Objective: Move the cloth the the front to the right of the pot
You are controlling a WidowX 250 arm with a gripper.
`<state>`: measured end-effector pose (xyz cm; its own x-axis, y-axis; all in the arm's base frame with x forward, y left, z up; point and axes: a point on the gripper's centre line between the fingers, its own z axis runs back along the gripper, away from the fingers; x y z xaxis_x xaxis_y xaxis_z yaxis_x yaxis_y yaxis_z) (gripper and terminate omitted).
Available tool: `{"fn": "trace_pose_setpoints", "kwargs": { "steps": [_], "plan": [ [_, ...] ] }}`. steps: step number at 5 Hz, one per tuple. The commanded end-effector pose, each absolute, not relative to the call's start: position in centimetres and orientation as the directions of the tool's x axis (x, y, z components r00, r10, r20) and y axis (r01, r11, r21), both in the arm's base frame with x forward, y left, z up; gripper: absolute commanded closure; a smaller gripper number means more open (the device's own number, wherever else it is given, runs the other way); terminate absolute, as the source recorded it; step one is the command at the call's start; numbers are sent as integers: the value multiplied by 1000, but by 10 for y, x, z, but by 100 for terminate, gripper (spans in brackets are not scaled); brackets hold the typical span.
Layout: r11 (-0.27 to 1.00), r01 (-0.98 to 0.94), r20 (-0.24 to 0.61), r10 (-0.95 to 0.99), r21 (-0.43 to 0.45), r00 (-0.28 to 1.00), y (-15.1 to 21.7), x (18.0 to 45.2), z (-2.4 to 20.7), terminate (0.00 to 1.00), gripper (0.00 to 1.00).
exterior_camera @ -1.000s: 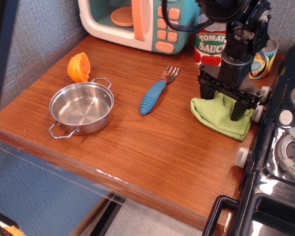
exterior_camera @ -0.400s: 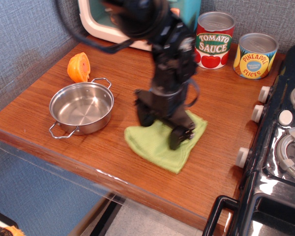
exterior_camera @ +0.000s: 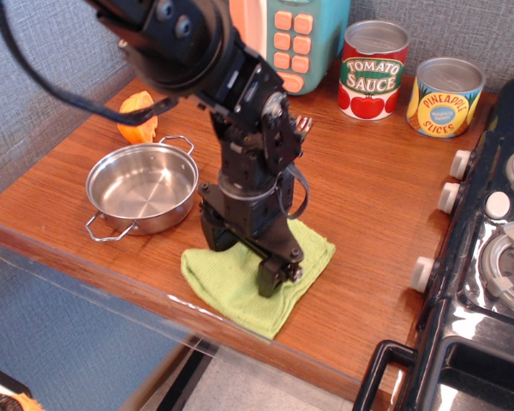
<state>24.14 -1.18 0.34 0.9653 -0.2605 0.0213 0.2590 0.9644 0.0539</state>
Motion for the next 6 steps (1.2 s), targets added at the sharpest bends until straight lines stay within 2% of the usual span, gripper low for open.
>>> {"fn": "trace_pose_setpoints", "kwargs": {
  "steps": [1,2,3,4,6],
  "plan": [
    [959,283,108,-283,21,953,-18,239,47,0,0],
    [975,220,157,-219,16,963,-8,241,88,0,0],
    [984,180,175,-174,-16,969,1,242,106,0,0],
    [987,158,194,-152,-14,969,3,247,111,0,0],
    [986,163,187,-168,40,968,17,259,107,0,0]
  ]
}}
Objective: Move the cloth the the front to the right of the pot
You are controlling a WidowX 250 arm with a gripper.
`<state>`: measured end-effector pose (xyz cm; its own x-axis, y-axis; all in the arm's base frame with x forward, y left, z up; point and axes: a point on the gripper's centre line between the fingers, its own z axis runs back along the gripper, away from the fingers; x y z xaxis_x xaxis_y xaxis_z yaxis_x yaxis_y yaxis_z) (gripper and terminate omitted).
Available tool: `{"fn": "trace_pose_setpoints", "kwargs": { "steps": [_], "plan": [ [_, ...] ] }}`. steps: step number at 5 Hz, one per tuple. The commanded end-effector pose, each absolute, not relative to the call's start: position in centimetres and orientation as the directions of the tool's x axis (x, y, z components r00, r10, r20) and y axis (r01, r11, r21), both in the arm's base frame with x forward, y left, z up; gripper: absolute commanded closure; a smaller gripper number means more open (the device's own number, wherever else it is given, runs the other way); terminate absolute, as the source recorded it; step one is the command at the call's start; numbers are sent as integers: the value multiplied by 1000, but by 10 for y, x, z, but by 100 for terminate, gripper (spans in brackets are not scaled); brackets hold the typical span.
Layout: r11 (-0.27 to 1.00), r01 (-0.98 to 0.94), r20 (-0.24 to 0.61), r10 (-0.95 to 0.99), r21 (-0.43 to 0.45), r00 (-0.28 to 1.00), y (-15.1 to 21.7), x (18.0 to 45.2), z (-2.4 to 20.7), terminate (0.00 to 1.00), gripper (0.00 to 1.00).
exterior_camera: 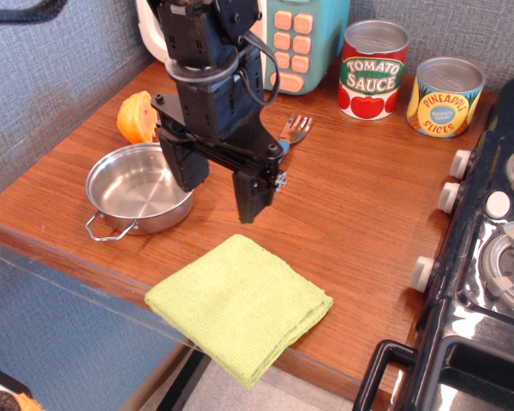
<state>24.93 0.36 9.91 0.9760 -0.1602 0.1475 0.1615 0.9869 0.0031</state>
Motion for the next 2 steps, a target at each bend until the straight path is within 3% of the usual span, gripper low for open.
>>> {"fn": "trace_pose_setpoints", "kwargs": {
  "steps": [1,2],
  "plan": [
    [986,163,187,-168,40,968,17,259,107,0,0],
    [986,163,187,-168,40,968,17,259,107,100,0]
  ]
}}
